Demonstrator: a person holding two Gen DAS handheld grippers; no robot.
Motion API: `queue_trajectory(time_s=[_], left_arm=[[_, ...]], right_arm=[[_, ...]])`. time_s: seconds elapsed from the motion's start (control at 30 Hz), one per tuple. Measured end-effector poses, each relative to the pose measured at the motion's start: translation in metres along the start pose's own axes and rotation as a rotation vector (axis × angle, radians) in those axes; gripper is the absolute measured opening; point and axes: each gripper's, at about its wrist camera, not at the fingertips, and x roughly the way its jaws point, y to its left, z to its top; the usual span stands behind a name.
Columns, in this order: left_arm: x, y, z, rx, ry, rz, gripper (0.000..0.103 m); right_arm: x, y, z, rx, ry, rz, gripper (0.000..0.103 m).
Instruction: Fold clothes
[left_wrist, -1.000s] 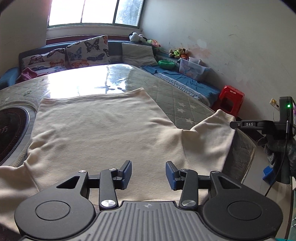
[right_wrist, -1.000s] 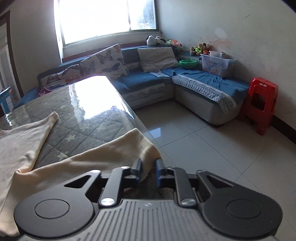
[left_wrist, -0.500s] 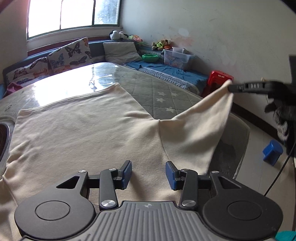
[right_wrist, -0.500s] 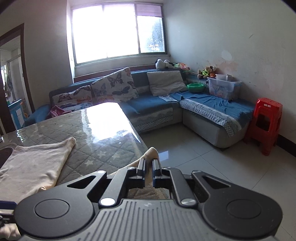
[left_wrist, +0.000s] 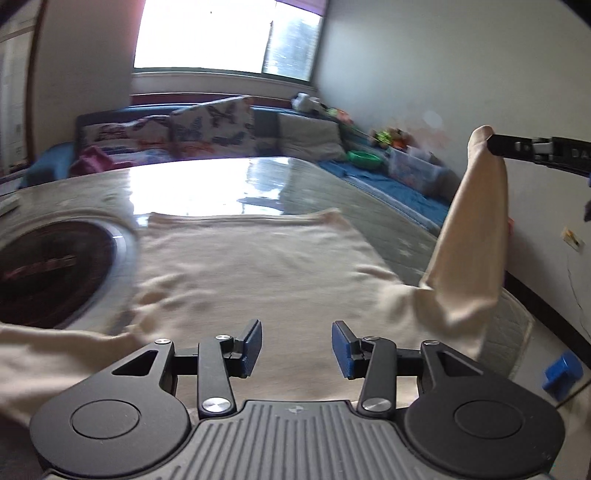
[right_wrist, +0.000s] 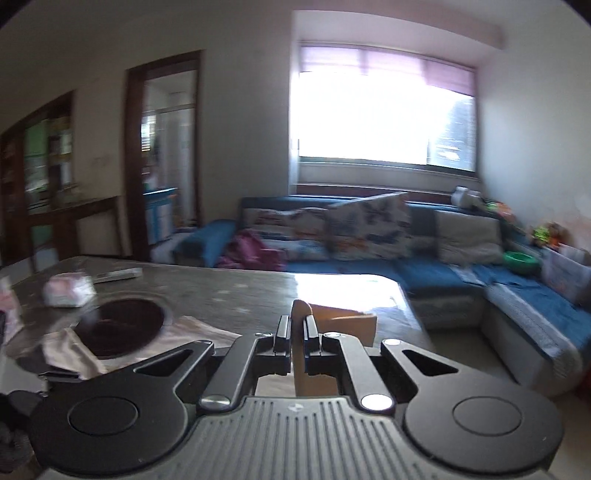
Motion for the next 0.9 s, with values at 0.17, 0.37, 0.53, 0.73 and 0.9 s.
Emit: queue_trajectory(time_s=[0.17, 0.37, 0.53, 0.73, 0.9], left_arm=[[-0.022, 0.036, -0.010, -0.091, -0.021, 0.057, 0.045], [-0.028, 0.050, -0.025, -0.132, -0.002, 0.082, 0.045], [-0.027, 0.045, -0.027, -0.117, 0.007, 0.073, 0.045], [-0.014, 0.033, -0.025, -0.063, 0.015, 0.076, 0.044], [-0.005, 0.025, -0.027, -0.029, 0.041, 0.091, 0.018]], right_arm=[[0.043, 0.065, 0.005, -0.084, 0.056, 0.182, 0.005], [0.075, 0.124, -0.017, -0.145, 0.174, 0.345, 0.009], [0.057, 0.120, -0.032, -0.189, 0.190, 0.342, 0.033], [0.044, 0.078, -0.058, -0.176, 0.271, 0.191, 0.055], [0.032, 0.051, -0.097, -0.148, 0.365, 0.092, 0.059]])
